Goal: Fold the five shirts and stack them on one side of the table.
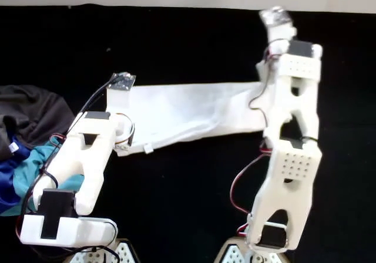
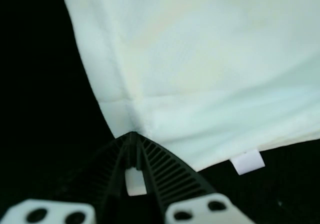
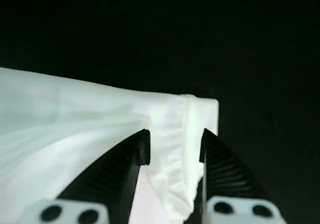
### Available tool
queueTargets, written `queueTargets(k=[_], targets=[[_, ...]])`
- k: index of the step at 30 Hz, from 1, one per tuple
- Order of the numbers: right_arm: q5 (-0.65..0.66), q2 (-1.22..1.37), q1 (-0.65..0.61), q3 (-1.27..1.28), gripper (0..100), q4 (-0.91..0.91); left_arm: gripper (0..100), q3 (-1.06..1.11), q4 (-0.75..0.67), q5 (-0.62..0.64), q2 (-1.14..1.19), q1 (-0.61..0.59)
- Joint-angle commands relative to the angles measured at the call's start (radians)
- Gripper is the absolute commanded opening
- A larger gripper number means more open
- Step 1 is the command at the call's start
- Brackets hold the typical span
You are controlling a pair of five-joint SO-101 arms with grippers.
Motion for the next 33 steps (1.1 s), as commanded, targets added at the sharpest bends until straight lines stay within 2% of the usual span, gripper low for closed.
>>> queueTargets(k=[1, 6, 8, 11, 12, 18, 21, 29, 33], targets=[[-0.018, -0.010, 0.007, -0.128, 16.6, 0.125, 1, 0.001, -0.021, 0.006, 0.004, 0.001], [-0.018, -0.012, -0.022, -0.249, 16.3, 0.337, 1, 0.001, -0.021, 0.006, 0.004, 0.001], [-0.020, -0.013, -0.036, -0.257, 15.6, 0.344, 1, 0.001, -0.021, 0.006, 0.004, 0.001], [-0.021, -0.012, -0.031, -0.255, 5.7, 0.344, 1, 0.001, -0.021, 0.006, 0.004, 0.001], [-0.021, -0.013, -0.031, -0.243, 0.6, 0.344, 1, 0.001, -0.021, 0.006, 0.004, 0.001], [-0.044, -0.136, -0.050, 0.048, 0.6, 0.338, 1, 0.001, -0.021, 0.006, 0.004, 0.001], [-0.044, -0.145, -0.067, 0.182, 0.6, 0.251, 1, 0.001, -0.021, 0.006, 0.004, 0.001], [-0.051, -0.143, -0.005, 0.453, 0.6, -0.277, 1, 0.001, -0.021, 0.006, 0.004, 0.001], [-0.048, -0.154, -0.004, 0.507, 0.6, -0.288, 1, 0.001, -0.021, 0.006, 0.004, 0.001]])
